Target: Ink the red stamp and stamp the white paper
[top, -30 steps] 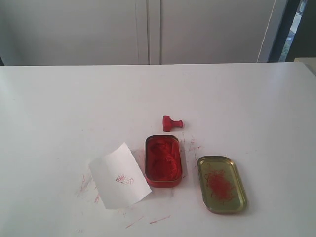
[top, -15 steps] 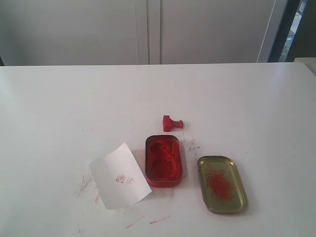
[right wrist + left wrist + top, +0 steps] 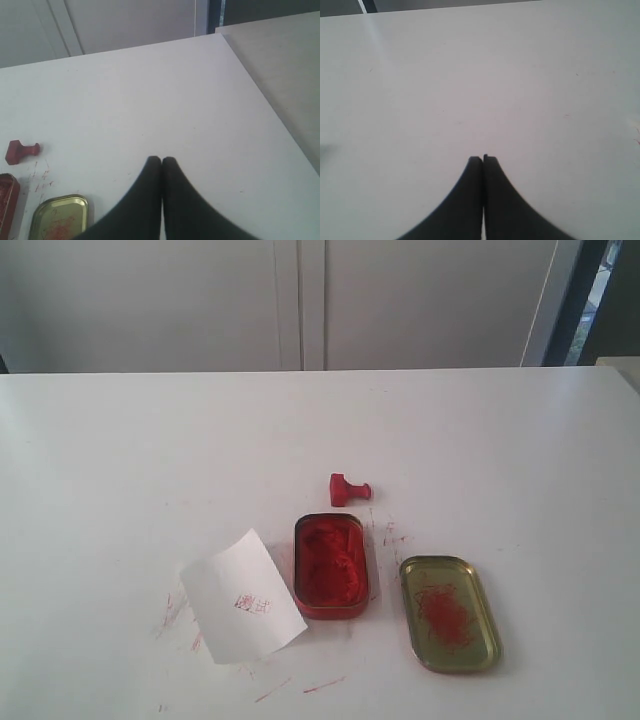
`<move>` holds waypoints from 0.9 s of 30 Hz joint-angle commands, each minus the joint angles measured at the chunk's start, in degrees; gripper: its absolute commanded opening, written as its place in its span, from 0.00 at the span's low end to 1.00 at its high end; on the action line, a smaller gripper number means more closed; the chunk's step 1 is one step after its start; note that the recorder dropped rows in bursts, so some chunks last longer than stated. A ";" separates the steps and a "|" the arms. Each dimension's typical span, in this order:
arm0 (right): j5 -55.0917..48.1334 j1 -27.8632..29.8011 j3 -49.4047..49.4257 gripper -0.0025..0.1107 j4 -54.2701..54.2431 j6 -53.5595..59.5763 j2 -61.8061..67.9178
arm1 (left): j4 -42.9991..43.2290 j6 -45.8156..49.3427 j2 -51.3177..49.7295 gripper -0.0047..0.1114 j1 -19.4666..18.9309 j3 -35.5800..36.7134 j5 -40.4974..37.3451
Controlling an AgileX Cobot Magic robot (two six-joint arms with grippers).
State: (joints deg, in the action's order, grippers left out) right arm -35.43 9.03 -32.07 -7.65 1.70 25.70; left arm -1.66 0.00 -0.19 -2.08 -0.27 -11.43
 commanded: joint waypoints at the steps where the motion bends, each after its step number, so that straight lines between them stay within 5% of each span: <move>1: 1.20 0.12 1.25 0.02 0.15 0.69 -5.17 | -0.07 0.00 0.19 0.04 -0.06 0.27 -0.14; 10: -1.06 0.12 9.42 0.02 0.15 0.69 -18.98 | -0.07 0.00 0.19 0.04 -0.06 0.27 -0.14; 27: -0.81 0.12 9.42 0.02 9.95 0.69 -19.41 | -0.07 0.00 0.19 0.04 -0.06 0.27 -0.14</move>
State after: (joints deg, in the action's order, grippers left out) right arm -36.59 9.03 -22.79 0.79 1.70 6.56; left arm -1.66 0.00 -0.19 -2.08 -0.27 -11.43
